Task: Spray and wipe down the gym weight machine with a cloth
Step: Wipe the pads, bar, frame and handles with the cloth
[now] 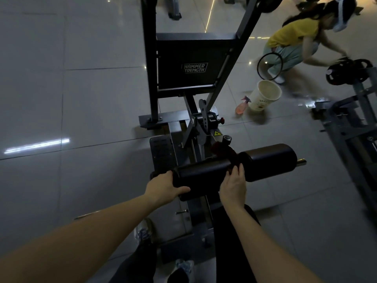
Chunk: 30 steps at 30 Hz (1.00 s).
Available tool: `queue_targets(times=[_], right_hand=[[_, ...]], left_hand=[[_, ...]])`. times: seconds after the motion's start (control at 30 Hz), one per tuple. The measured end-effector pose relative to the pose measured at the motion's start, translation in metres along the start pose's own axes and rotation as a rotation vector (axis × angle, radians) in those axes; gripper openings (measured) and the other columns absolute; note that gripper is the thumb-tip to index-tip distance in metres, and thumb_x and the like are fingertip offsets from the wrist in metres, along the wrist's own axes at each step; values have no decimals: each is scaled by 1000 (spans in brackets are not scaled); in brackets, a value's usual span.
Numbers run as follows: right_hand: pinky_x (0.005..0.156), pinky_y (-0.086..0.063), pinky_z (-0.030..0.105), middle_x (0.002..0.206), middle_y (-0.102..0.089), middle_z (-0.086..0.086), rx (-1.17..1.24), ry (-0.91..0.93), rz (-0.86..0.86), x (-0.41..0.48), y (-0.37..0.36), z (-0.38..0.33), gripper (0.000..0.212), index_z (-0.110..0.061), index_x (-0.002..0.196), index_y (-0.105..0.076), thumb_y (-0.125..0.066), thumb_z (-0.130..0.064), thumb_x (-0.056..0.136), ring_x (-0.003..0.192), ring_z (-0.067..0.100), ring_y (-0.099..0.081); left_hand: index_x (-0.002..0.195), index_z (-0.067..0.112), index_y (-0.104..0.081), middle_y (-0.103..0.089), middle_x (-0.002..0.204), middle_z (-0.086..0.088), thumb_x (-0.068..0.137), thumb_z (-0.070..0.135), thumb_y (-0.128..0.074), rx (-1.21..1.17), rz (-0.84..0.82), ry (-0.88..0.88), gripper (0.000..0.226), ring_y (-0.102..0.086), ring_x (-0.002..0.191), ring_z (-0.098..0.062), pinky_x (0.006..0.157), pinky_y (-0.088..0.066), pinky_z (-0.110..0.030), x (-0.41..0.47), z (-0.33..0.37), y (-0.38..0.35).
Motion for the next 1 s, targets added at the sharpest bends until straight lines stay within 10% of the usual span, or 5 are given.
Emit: queue_targets(times=[0.27,0.5,0.67,0.8,1.0], right_hand=[[121,-30,43,160,-31,21,-132,269,30,-49,-9,-21,44,1,144,-48,-46,-18,104,151,33,-27],[124,-24,38,157,-40,10,122,601,-371,-85,-40,-95,37,-4,135,-59,-46,-20,105,150,22,-28],[96,-47,33,117,-60,1,140,667,-434,-79,5,-86,21,-10,110,-67,-50,-21,102,108,16,-54],[74,-44,35,87,-55,-1,280,353,-275,-46,43,-42,20,-13,87,-58,-48,-21,103,81,17,-53],[63,-39,33,76,-56,1,741,-222,22,5,108,3,25,-11,85,-56,-44,-20,105,73,20,-53]], left_hand=[[117,22,-34,-57,122,0,72,57,-83,-28,165,-15,76,-66,102,-26,70,-51,-34,-21,12,-18],[117,21,-36,-58,103,3,88,35,-71,-6,47,-81,48,-62,82,-18,67,-52,-36,-15,11,-3],[105,25,-58,-68,101,4,88,38,-75,-35,-98,20,27,-61,88,-13,77,-49,-26,-11,-4,20],[87,20,-62,-62,77,5,93,40,-71,-248,-4,86,23,-60,74,-13,59,-42,-21,-16,4,35],[121,20,-49,-57,105,8,76,47,-87,-359,-111,126,66,-62,95,-14,75,-54,-27,4,14,12]])
Point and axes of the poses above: each hand's wrist, its own x-axis towards the middle knuckle, its own y-axis out of the back of the hand, z = x × y, the point moved 6 cm from there along x, towards the middle knuckle
